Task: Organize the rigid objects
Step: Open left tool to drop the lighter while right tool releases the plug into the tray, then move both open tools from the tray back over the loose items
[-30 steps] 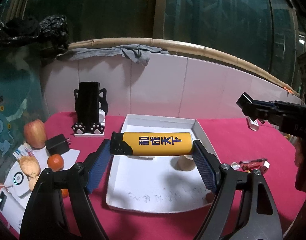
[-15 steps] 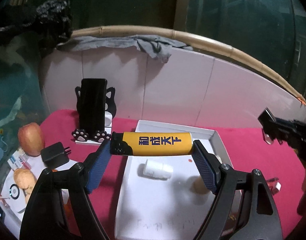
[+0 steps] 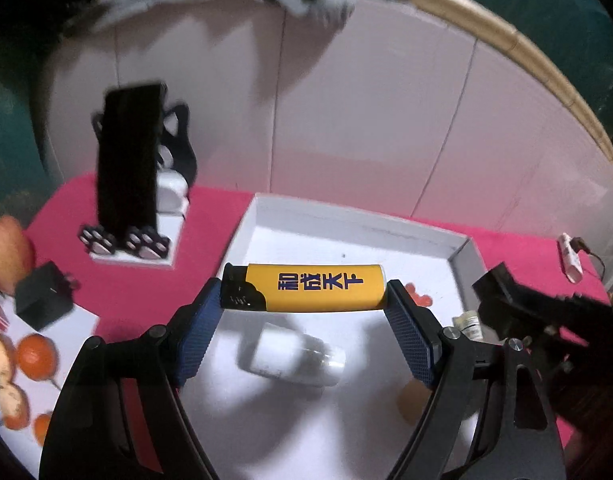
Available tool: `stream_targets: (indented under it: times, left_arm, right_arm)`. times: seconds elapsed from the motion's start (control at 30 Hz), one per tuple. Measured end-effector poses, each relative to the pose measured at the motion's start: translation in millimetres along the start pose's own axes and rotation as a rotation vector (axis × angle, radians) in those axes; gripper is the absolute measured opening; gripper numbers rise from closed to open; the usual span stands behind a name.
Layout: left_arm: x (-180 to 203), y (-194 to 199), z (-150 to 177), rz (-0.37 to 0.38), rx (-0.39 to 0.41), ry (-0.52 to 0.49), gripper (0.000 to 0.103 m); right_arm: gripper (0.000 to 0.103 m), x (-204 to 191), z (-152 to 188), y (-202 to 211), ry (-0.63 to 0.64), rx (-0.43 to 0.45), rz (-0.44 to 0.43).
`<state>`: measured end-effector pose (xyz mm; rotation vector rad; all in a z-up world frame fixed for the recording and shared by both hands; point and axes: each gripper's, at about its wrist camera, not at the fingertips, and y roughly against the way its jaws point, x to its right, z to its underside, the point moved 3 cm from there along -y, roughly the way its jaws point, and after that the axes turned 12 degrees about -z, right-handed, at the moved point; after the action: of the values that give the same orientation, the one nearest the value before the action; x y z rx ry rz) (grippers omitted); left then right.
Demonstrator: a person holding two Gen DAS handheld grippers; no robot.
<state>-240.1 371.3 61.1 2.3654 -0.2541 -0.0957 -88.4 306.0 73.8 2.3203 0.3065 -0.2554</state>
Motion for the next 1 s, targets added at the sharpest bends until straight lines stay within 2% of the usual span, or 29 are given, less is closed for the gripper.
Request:
stream_targets:
  times: [0.2,0.5,0.6,0.8,0.83,0.9,0.93,0.97,1.0]
  left_arm:
    - [4.4,-15.5,12.6,-0.001,-0.046,0.005,0.081]
    - [8.3,-10.2,8.5,-0.051,-0.030,-0.018,0.081]
    - [8.5,-10.9,9.2,-0.044,-0.044,-0.013,0.081]
    - [7.1,-7.1,8.8,-0.082,-0.043,0.003,0.084]
    - [6.1,-3.2,8.8,-0.084,-0.032,0.009,0.086]
    - [1.6,7.5,8.1,-0.101,0.001,0.028,0.100]
    - [-0.8,12.7,8.1,-0.106,0.015,0.038,0.103]
    - [-3.7,21.0,8.4,-0.105,0.036,0.047,0.103]
    - [-6.0,27.7,9.0,-0.111,0.055,0.053,0.103]
  right_arm:
    - [0.029,8.8,14.6,-17.3,-0.020,-0.035,0.025]
    - [0.029,7.0,21.4,-24.9,-0.020,-0.052,0.013]
    - [0.030,5.4,21.9,-21.2,-0.007,-0.033,0.025]
    - [0.031,-0.3,20.6,-16.9,-0.002,-0.019,0.026]
    - [0.035,-1.6,21.9,-13.6,-0.002,-0.012,0.024]
    - [0.058,-5.3,24.4,-7.3,0.006,0.008,0.025]
    - [0.080,-6.8,25.9,-3.8,0.011,0.020,0.025]
    - [0.090,-8.9,27.8,1.6,0.020,0.039,0.027]
    - [0.090,-10.7,29.5,6.1,0.029,0.050,0.033]
